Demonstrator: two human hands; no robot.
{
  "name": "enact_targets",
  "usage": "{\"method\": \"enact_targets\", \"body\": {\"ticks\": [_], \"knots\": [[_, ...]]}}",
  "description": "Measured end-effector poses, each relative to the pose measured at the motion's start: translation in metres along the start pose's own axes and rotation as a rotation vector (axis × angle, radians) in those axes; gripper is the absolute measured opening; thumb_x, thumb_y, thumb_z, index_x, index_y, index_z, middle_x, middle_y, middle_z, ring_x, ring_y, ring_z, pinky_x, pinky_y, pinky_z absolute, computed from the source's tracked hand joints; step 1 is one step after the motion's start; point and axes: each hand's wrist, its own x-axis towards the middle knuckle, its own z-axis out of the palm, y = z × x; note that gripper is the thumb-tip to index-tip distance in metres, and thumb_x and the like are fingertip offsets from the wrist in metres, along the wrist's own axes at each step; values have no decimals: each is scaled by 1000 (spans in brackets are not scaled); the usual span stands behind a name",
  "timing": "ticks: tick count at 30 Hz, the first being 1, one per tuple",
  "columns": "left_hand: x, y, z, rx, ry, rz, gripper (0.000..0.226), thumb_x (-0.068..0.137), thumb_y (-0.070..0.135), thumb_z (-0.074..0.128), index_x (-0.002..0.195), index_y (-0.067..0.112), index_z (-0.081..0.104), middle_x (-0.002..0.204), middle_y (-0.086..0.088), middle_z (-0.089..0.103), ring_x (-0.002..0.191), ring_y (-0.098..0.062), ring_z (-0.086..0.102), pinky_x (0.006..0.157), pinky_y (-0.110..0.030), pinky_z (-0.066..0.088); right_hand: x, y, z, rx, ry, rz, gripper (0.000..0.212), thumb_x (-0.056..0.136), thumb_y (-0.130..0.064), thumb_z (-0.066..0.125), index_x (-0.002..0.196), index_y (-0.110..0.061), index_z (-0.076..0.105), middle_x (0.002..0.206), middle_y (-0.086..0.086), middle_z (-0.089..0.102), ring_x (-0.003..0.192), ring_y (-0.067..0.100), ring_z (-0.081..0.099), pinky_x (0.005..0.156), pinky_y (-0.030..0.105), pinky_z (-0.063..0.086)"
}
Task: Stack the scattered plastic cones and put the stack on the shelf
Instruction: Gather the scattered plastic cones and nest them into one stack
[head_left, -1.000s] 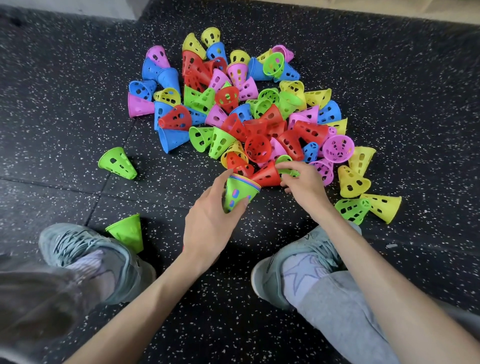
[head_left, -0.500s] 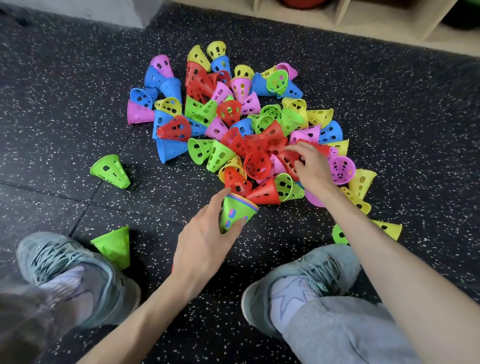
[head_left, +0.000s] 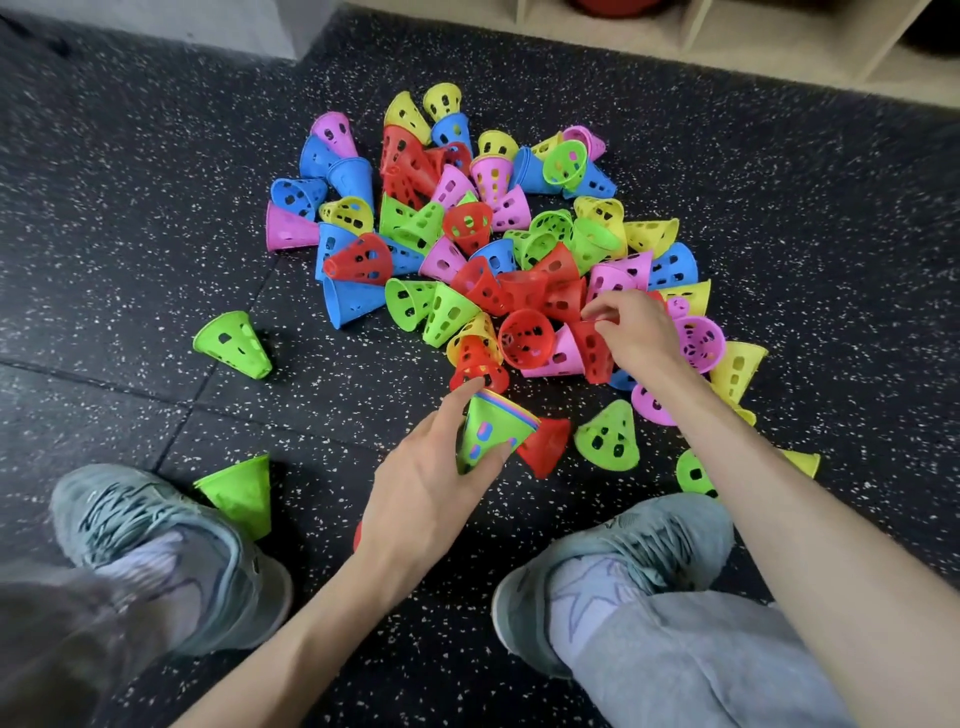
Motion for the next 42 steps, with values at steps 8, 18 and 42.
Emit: {"method": "enact_targets", "body": {"ticks": [8, 18, 42], "knots": [[-8, 11, -19, -318, 86, 67, 64, 90, 46, 73, 145, 52, 40, 105, 25, 69, 82, -1, 66, 85, -33, 56, -55, -50, -44, 345, 213, 4, 21, 99, -11, 58, 111, -17, 74, 110, -5, 71, 95, 5, 60, 78, 19, 47], [-46, 12, -50, -354, 147, 96, 63, 91, 46, 70, 144, 52, 38, 100, 25, 70, 81, -6, 69, 78, -44, 58, -143, -125, -61, 530, 47, -172, 14, 98, -12, 63, 100, -26, 68, 92, -12, 66, 86, 16, 67, 81, 33, 57], [-63, -29, -103, -578, 225, 64, 67, 77, 41, 88, 134, 31, 54, 101, 6, 74, 91, -16, 70, 86, -46, 58, -215, -165, -29, 528, -202, -180, 7, 99, -16, 62, 94, -15, 66, 86, 2, 70, 71, 11, 68, 69, 34, 60]]}}
